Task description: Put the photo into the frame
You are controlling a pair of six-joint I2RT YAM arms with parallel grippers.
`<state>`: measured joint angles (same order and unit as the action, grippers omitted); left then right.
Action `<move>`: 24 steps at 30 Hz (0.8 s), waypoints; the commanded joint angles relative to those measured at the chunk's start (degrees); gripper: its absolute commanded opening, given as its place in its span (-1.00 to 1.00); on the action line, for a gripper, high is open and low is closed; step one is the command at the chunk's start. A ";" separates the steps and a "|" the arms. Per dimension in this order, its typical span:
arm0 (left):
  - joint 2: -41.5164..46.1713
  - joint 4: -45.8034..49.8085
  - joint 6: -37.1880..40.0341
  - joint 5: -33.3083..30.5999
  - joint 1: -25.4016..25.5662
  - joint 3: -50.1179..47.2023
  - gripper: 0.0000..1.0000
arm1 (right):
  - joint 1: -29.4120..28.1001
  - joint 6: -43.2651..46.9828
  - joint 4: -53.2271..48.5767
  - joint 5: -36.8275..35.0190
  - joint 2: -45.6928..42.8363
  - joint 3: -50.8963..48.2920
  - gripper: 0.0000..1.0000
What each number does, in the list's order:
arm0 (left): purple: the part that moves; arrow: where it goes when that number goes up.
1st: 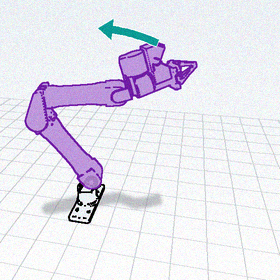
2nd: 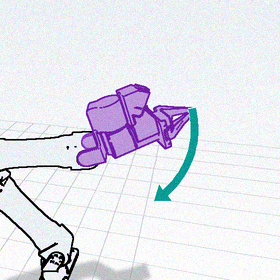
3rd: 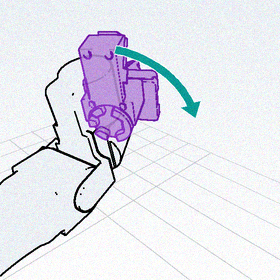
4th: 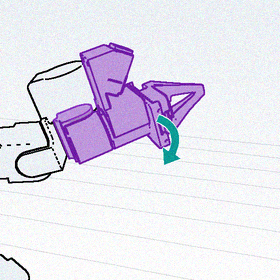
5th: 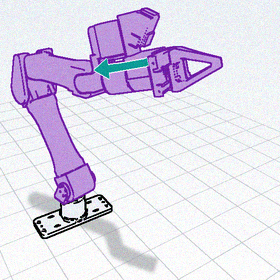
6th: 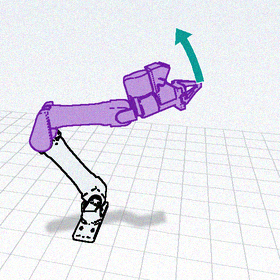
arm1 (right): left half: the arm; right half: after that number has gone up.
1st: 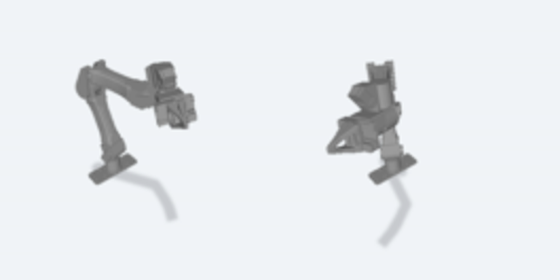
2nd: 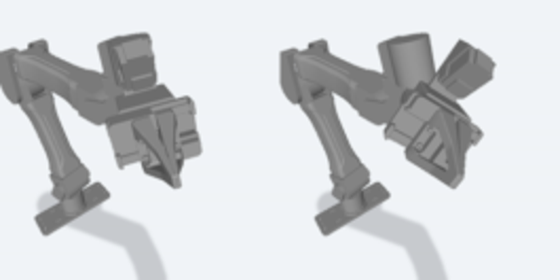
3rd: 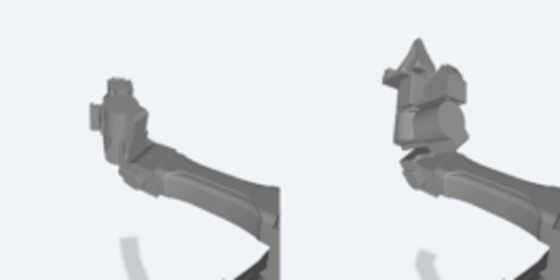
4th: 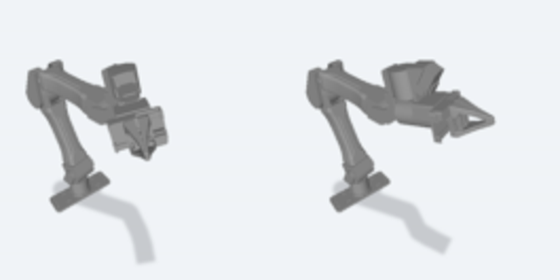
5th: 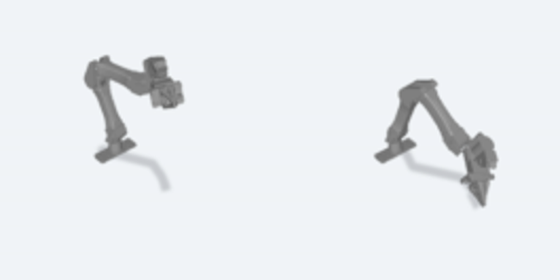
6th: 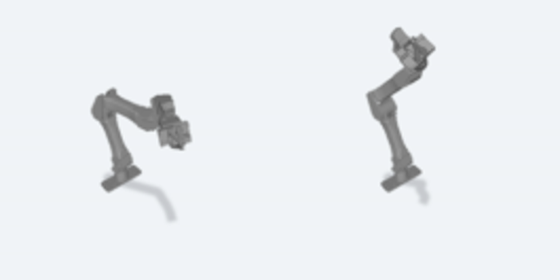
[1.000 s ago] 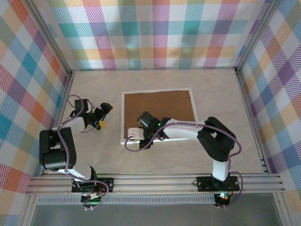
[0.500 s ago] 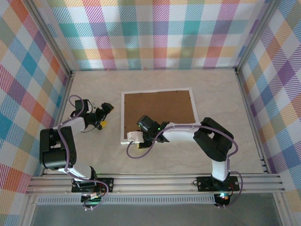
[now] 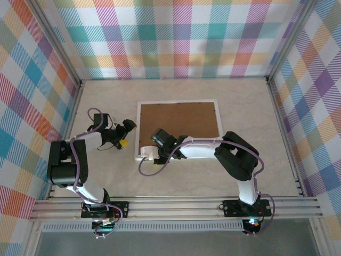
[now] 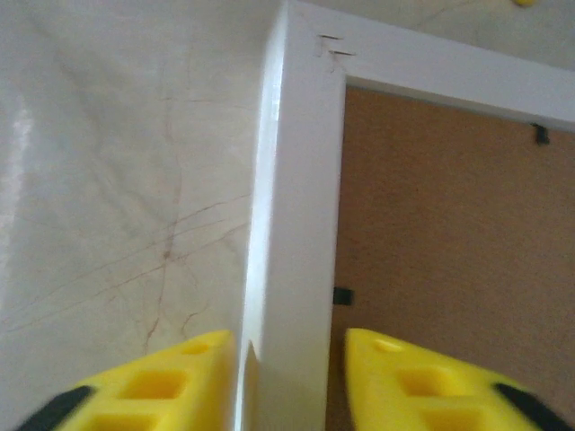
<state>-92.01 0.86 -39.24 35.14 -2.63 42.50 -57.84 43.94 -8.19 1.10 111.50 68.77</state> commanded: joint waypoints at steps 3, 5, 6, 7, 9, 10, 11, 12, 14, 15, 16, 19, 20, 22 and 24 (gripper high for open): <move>0.29 0.38 0.00 1.14 0.79 -1.93 0.99 | -0.39 -1.15 -5.19 -0.90 2.22 -0.85 -0.74; 0.76 0.70 -0.12 1.17 0.80 -2.20 0.99 | -0.43 -1.94 -6.36 0.22 1.24 0.41 -0.84; 1.03 0.85 -0.02 1.29 0.80 -2.27 0.99 | -0.40 -2.38 -6.52 0.75 0.57 0.86 -0.88; 1.12 0.99 -0.02 1.49 0.79 -2.34 0.99 | -0.21 -2.82 -6.67 1.51 -0.32 1.41 -0.93; 1.41 0.71 -0.17 2.33 0.79 -2.72 0.99 | 0.23 -3.84 -7.02 2.89 -2.04 2.67 -0.98; 1.48 0.10 -0.55 3.04 0.83 -3.06 0.99 | 0.71 -4.48 -7.35 3.89 -2.90 3.56 -1.00; 1.51 -0.93 -1.07 3.93 0.79 -3.53 1.00 | 1.17 -5.25 -7.38 4.84 -3.69 4.24 -1.00; 1.52 -2.01 -1.53 4.70 0.80 -3.87 0.99 | 1.72 -5.88 -7.36 5.84 -4.44 4.59 -1.00; 1.23 -4.31 -2.53 6.23 0.81 -4.56 0.99 | 2.66 -7.07 -6.87 7.89 -5.64 5.12 -1.00; 1.06 -5.10 -2.86 6.82 0.88 -4.82 0.99 | 2.87 -7.33 -6.72 8.14 -6.01 5.23 -1.00; 0.83 -5.90 -3.26 7.33 0.94 -5.02 0.99 | 2.93 -7.29 -6.47 8.05 -6.42 5.36 -1.00; 0.45 -8.02 -4.21 8.47 1.61 -5.48 0.99 | 3.34 -7.71 -6.38 8.44 -7.08 5.82 -1.00; 0.30 -8.47 -4.42 8.80 1.99 -5.45 0.99 | 3.45 -7.90 -6.35 8.45 -7.16 5.93 -1.00; -0.14 -9.46 -4.90 9.61 2.58 -5.39 0.99 | 3.61 -8.00 -6.09 8.31 -7.18 5.85 -1.00; -0.72 -10.58 -5.42 10.37 3.19 -5.16 1.00 | 3.62 -8.17 -5.68 8.45 -7.09 5.71 -1.00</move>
<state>-91.42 -7.94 -42.92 41.63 -0.97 38.17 -54.68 37.80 -15.73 6.66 107.04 71.81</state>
